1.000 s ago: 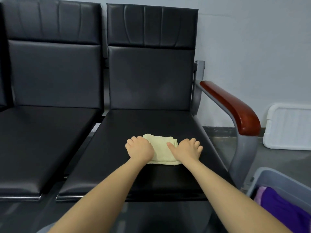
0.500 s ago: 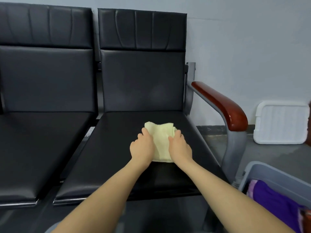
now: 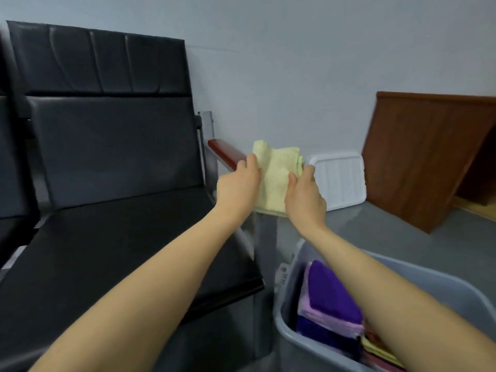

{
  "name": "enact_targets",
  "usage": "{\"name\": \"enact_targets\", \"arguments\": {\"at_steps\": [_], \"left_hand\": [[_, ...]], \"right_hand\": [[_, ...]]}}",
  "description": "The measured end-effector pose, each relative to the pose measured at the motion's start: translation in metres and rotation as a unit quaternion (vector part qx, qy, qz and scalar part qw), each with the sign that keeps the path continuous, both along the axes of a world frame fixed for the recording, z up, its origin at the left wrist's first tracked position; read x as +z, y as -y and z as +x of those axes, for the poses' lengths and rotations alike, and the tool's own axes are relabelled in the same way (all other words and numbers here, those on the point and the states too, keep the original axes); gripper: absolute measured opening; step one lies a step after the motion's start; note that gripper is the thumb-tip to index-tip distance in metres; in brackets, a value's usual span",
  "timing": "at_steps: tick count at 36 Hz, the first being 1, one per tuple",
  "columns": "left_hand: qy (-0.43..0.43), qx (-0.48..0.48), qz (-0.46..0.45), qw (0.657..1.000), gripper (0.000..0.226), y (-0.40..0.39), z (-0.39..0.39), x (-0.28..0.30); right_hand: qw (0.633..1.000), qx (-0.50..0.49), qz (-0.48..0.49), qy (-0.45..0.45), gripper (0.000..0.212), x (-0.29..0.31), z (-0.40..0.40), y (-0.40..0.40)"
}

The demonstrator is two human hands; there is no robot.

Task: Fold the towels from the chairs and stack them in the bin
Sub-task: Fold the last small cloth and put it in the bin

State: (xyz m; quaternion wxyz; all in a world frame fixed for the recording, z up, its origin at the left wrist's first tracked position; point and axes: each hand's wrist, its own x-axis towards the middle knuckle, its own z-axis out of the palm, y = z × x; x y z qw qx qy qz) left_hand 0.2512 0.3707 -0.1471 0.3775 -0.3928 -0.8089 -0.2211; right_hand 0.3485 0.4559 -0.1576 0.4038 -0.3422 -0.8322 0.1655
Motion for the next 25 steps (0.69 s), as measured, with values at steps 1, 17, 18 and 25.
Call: {"name": "enact_targets", "arguments": {"at_steps": [1, 17, 18, 25], "left_hand": [[-0.022, -0.010, -0.002, 1.000, 0.029, -0.018, 0.010, -0.002], [0.257, -0.099, -0.240, 0.931, 0.025, -0.179, 0.115, -0.153], [0.264, -0.092, -0.252, 0.927, 0.026, -0.182, 0.115, -0.161], [0.337, -0.070, -0.297, 0.891, 0.028, -0.216, 0.113, -0.215]], "right_hand": [[1.000, -0.018, -0.001, -0.001, 0.030, -0.003, 0.014, -0.015], [0.970, -0.071, -0.219, 0.071, 0.028, -0.154, 0.141, -0.154], [0.968, -0.059, -0.236, 0.060, 0.026, -0.163, 0.142, -0.158], [0.945, -0.008, -0.327, 0.000, 0.017, -0.227, 0.142, -0.195]]}}
